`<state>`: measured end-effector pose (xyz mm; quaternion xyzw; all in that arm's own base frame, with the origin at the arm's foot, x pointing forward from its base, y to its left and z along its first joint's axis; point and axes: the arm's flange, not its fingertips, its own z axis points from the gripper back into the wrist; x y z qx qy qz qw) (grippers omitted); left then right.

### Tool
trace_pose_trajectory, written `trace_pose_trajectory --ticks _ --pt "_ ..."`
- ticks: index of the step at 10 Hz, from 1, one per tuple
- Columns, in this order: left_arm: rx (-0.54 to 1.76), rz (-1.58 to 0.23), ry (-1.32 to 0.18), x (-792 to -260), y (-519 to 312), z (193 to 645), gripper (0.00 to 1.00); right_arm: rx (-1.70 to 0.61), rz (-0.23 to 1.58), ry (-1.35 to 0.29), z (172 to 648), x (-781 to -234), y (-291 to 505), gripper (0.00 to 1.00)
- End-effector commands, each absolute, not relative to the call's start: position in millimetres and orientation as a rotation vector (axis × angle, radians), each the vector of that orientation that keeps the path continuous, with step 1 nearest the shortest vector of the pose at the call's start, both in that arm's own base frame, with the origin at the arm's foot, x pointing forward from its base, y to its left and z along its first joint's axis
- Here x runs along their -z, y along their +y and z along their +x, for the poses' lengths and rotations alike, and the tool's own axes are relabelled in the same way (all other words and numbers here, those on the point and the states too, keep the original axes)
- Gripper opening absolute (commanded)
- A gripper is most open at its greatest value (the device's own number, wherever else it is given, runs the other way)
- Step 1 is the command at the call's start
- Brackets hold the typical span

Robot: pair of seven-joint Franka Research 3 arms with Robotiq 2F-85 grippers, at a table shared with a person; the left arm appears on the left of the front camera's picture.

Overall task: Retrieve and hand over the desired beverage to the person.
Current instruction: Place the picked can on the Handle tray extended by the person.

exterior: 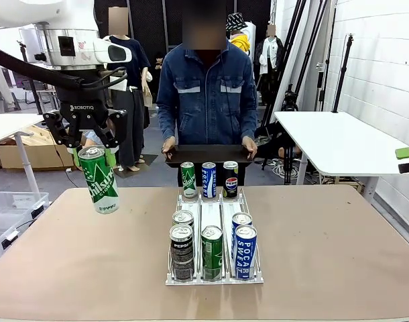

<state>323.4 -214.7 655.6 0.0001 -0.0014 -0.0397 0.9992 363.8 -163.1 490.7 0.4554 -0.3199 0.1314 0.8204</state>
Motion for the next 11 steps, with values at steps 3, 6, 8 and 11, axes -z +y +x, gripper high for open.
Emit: trace_pose_trajectory --ticks 3,6,8,11 --pt "0.085 0.001 -0.015 -660.5 -211.9 324.3 0.0 -0.277 0.977 -0.683 363.8 -491.8 -162.8 1.0" --pt "0.085 0.001 -0.015 -660.5 -211.9 324.3 0.0 -0.277 0.977 -0.683 363.8 -491.8 -162.8 1.0" --pt "0.085 0.001 -0.015 -660.5 -211.9 324.3 0.0 -0.277 0.977 -0.683 363.8 -491.8 -162.8 1.0" --pt "0.085 0.001 -0.015 -660.5 -211.9 324.3 0.0 -0.277 0.977 -0.683 363.8 -491.8 -162.8 1.0"
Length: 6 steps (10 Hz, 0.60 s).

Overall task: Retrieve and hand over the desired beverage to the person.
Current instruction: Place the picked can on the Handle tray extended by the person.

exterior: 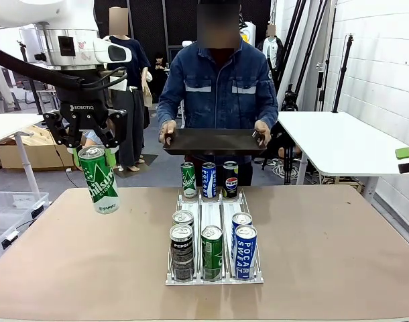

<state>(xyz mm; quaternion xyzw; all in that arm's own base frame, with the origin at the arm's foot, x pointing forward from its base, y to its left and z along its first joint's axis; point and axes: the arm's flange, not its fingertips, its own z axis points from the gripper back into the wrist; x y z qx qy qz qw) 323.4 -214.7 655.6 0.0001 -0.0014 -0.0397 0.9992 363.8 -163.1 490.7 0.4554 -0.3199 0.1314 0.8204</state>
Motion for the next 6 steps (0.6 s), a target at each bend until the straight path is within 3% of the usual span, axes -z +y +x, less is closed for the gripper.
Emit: trace_pose_trajectory --ticks 1,6 --pt "0.085 0.001 -0.015 -660.5 -211.9 324.3 0.0 -0.277 0.977 -0.683 363.8 -491.8 -162.8 1.0" --pt "0.085 0.001 -0.015 -660.5 -211.9 324.3 0.0 -0.277 0.977 -0.683 363.8 -491.8 -162.8 1.0"
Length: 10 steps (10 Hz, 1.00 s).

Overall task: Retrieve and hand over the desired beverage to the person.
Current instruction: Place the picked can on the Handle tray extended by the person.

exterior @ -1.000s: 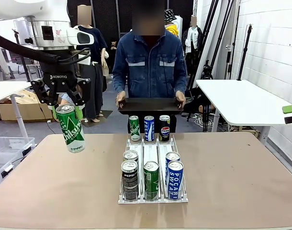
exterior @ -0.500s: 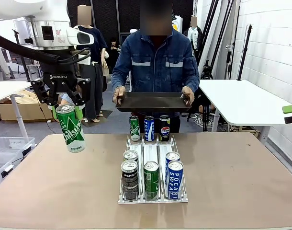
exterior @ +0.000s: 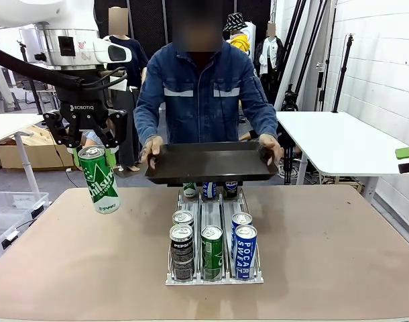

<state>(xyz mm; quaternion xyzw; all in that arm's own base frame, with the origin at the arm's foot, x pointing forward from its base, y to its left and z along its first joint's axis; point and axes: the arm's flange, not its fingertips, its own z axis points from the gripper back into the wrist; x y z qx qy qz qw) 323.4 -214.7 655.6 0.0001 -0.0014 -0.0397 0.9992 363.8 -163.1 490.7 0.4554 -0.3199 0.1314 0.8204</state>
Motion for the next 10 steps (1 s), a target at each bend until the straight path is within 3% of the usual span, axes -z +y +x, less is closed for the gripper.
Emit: trace_pose_trajectory --ticks 1,10 --pt "0.085 0.001 -0.015 -660.5 -211.9 324.3 0.0 -0.277 0.977 -0.683 363.8 -491.8 -162.8 1.0" --pt "0.085 0.001 -0.015 -660.5 -211.9 324.3 0.0 -0.277 0.977 -0.683 363.8 -491.8 -162.8 1.0"
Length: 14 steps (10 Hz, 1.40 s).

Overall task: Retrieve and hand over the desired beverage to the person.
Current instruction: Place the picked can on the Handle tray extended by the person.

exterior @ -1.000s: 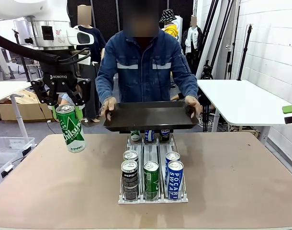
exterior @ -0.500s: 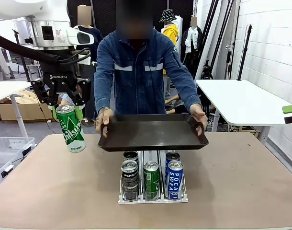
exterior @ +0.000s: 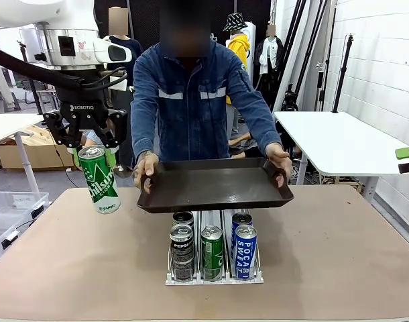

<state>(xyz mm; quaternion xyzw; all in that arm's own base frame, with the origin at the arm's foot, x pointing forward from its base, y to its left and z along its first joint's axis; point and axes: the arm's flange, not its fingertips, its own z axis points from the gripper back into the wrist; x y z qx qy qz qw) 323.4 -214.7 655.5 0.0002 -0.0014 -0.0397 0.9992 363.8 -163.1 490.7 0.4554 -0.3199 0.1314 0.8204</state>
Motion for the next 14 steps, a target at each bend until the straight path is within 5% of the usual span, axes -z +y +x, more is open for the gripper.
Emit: trace_pose_trajectory --ticks 1,7,14 --pt "0.085 0.001 -0.015 -660 -212 324 0.0 -0.277 0.977 -0.683 364 -492 -163 1.0" --pt "0.072 0.006 -0.061 -666 -221 331 0.0 -0.277 0.977 -0.683 364 -492 -163 1.0" --pt "0.12 0.088 -0.111 -715 -265 395 0.0 -0.277 0.977 -0.683 364 -492 -163 1.0"
